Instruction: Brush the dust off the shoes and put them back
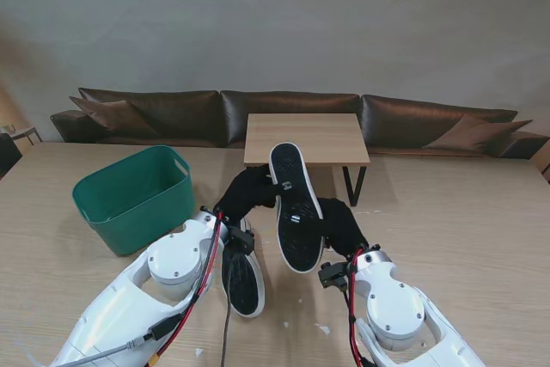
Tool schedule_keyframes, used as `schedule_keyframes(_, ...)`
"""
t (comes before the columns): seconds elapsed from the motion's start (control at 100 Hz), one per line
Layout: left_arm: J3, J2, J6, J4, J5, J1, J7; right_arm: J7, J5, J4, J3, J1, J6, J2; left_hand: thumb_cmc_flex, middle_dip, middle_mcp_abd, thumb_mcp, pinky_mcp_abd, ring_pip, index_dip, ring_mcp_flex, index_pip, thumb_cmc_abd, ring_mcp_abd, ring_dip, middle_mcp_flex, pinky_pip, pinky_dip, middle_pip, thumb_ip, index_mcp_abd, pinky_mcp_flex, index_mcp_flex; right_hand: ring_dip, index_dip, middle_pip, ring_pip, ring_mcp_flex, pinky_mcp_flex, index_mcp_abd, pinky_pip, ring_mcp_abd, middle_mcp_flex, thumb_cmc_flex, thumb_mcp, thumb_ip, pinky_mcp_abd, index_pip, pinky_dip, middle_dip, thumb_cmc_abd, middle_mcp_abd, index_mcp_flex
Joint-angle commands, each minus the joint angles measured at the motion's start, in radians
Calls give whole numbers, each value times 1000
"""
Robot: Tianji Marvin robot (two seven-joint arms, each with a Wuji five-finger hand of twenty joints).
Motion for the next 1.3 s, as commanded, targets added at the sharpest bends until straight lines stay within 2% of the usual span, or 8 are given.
schedule_keyframes(0.0,-13,5,-2,-15,2,4,-9,4,16,-6,6,-6,-8,-5,14,-15,6,76,-2,-22,-18,-23,-5,59,21,-14,-24,-81,64,-8,73,-129,36,-28,-5,99,12,-17,24,323,-113,14,-131,75,203,225,62,-38,178,37,23,87,-15,111)
schedule_keyframes(0.19,-37,16,-5,-52,29,35,-11,-4,18,-4,5,-5,-15,-7,7,-15,-1,67,-5,-31,-18,-35,-3,63,19,-19,-24,-94,72,-8,72,-131,26,-25,-4,103,10,-18,23,322,-111,14,-127,72,206,221,57,-38,176,38,28,93,-13,109)
schedule_keyframes(0.27,-52,22,-7,-75,48,53,-11,-5,13,-4,6,-4,-15,-6,9,-12,-28,63,-20,-40,-14,-56,5,68,11,-22,-25,-102,73,-5,72,-125,8,-11,-4,104,10,-18,23,321,-110,13,-124,71,207,220,57,-37,175,38,29,96,-12,108)
schedule_keyframes(0.34,-67,31,-5,-97,82,74,-15,2,7,-6,12,-6,-13,-3,15,6,-57,45,-50,-49,0,-91,17,80,-18,-22,-33,-109,88,1,73,-115,-26,-4,-3,105,10,-17,23,320,-109,13,-125,71,207,219,57,-36,174,39,30,97,-12,107)
schedule_keyframes(0.43,-88,40,-11,-123,129,102,-12,24,-4,-9,22,-10,-5,4,24,25,-64,30,-61,-52,17,-105,30,84,-31,-11,-40,-107,110,1,75,-113,-45,17,-2,107,10,-15,23,318,-106,13,-124,70,208,218,58,-31,174,42,32,99,-9,106)
schedule_keyframes(0.75,-165,64,-19,-210,313,212,19,135,-48,1,57,-37,25,36,38,38,-67,20,-61,-57,59,-95,62,99,-31,-1,-21,-111,126,6,77,-104,-46,74,0,111,13,-13,23,321,-104,14,-127,70,205,217,63,-31,172,47,36,99,-13,106)
schedule_keyframes(0.96,-178,69,-8,-219,358,242,27,166,-54,23,52,-42,47,43,46,43,-67,16,-61,-60,78,-97,66,102,-34,2,-20,-116,129,5,79,-97,-48,84,1,112,14,-12,24,324,-106,12,-132,74,202,220,64,-35,173,47,36,96,-15,106)
schedule_keyframes(1.29,-185,78,19,-223,408,261,9,162,-87,104,8,-6,80,39,54,49,-65,7,-66,-63,96,-101,64,110,-37,5,-19,-121,133,6,80,-92,-52,91,2,113,15,-12,24,323,-104,11,-128,75,200,224,63,-37,173,47,34,94,-15,107)
